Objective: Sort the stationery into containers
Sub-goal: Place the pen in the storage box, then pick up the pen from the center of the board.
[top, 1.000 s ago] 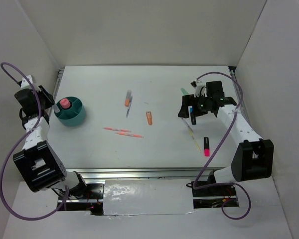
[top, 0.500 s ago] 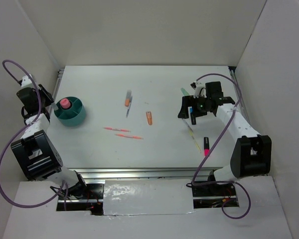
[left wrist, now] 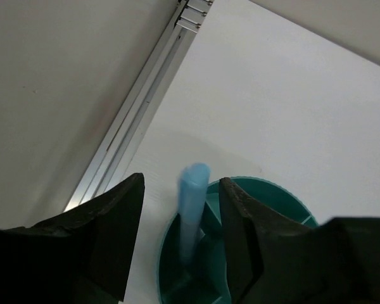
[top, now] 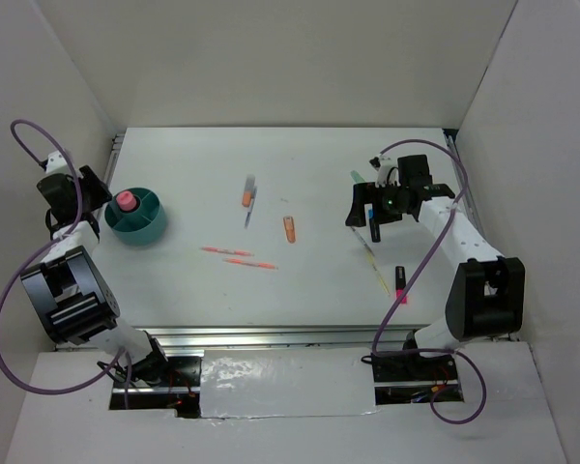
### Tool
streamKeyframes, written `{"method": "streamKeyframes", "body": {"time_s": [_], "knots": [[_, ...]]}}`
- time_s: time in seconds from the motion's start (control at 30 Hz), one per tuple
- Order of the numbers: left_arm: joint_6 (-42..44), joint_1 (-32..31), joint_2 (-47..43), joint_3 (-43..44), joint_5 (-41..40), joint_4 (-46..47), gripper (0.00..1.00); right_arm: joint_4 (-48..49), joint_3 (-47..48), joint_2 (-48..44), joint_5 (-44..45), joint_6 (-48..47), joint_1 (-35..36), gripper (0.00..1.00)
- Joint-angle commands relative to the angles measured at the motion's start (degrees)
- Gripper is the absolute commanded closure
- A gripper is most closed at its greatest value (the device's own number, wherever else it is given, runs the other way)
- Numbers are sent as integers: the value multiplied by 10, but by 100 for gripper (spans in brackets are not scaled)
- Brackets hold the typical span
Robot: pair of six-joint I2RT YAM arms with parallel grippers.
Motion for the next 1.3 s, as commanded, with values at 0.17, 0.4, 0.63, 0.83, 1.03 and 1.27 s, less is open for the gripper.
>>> {"method": "streamKeyframes", "body": {"time_s": [0.17, 0.4, 0.63, 0.83, 1.03, 1.27], "knots": [[-4, 0, -5, 1, 34, 22, 29, -4, 33, 8, 5, 8, -3, 3], [23, -28, -86, 91, 88, -62, 32, -5, 30, -1, 3, 11, -2, 3], [82, -199, -58, 270, 85, -245, 38, 8, 27, 1, -5, 25, -2, 3], [65, -340, 31, 277, 7, -258, 39, -6, 34, -10, 9, 10, -7, 3], [47, -420, 189, 361, -72, -313, 38, -21, 57, -26, 27, -13, -31, 3], [9, -427, 324, 484, -46, -376, 38, -16, 37, -29, 18, -11, -40, 3]]}}
